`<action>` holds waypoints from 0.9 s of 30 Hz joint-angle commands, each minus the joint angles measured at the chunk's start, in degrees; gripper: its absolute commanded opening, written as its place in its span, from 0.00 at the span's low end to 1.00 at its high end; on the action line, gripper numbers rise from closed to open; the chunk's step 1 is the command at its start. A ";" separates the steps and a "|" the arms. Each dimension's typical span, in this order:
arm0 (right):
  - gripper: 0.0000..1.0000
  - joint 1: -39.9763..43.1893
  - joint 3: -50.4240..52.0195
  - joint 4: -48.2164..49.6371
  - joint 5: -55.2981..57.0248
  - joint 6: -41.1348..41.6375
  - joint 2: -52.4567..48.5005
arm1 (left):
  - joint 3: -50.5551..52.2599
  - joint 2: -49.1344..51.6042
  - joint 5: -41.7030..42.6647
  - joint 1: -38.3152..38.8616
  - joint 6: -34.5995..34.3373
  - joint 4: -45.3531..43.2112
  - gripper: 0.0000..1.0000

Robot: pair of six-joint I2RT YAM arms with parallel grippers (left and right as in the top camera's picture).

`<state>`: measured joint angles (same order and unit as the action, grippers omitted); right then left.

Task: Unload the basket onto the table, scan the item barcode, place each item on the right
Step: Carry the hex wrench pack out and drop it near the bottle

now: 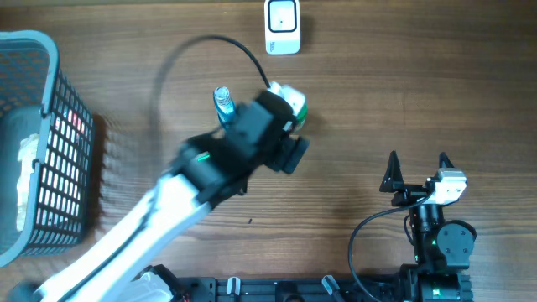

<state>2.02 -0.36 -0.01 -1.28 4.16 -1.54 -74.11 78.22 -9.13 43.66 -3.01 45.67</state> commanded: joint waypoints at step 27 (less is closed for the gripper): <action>1.00 -0.24 0.07 0.15 -0.46 -0.98 0.35 | -35.63 28.48 17.79 -90.75 -5.92 22.25 1.00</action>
<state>2.02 -0.36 -0.03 -1.41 4.14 -1.54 -109.43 101.30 5.72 -46.96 -21.12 67.81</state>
